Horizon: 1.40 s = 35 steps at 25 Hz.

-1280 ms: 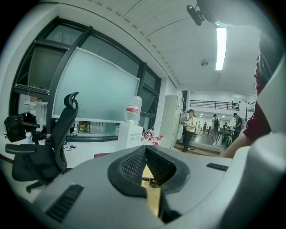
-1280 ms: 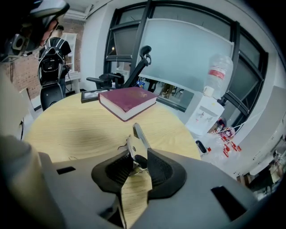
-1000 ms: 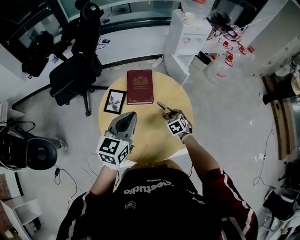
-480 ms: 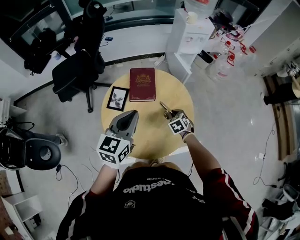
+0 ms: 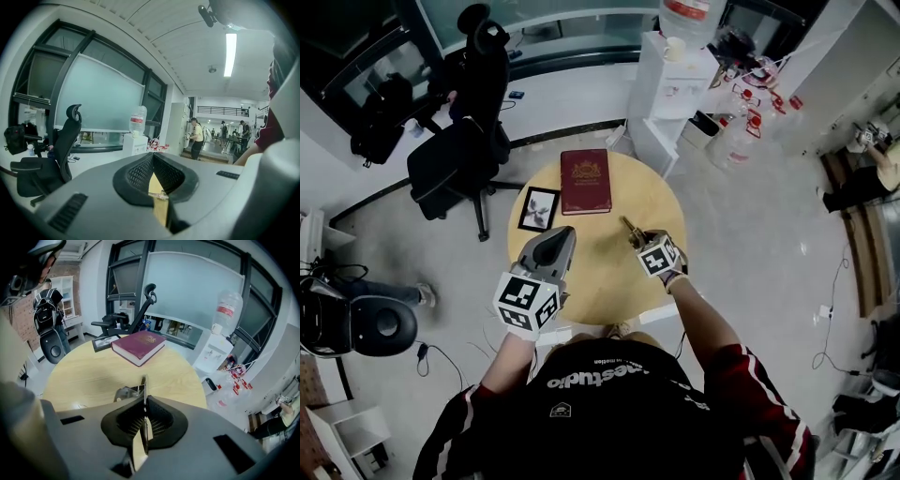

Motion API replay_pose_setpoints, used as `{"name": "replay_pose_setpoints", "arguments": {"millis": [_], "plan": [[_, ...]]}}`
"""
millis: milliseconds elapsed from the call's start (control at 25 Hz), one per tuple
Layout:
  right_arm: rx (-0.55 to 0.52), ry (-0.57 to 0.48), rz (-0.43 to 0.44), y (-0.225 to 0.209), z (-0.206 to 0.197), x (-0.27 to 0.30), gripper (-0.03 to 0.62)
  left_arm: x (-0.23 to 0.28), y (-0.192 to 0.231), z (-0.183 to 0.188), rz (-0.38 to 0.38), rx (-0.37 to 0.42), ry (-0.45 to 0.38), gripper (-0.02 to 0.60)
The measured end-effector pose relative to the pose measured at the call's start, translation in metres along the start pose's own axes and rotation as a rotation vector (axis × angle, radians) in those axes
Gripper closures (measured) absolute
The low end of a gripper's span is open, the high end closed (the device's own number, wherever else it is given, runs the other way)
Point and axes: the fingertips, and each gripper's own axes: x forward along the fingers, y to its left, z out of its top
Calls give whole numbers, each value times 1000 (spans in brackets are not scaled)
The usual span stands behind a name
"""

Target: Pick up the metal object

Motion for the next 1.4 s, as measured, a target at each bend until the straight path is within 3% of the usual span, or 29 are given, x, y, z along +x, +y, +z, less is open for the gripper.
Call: {"name": "replay_pose_setpoints", "arguments": {"millis": [600,1400], "plan": [[84,-112,-70,17,18,-97,562,2,-31,39,-147,44,-56,565],[271,-353,-133,114,40,-232,563,-70,-41,33,-216,1,-97,565]]}}
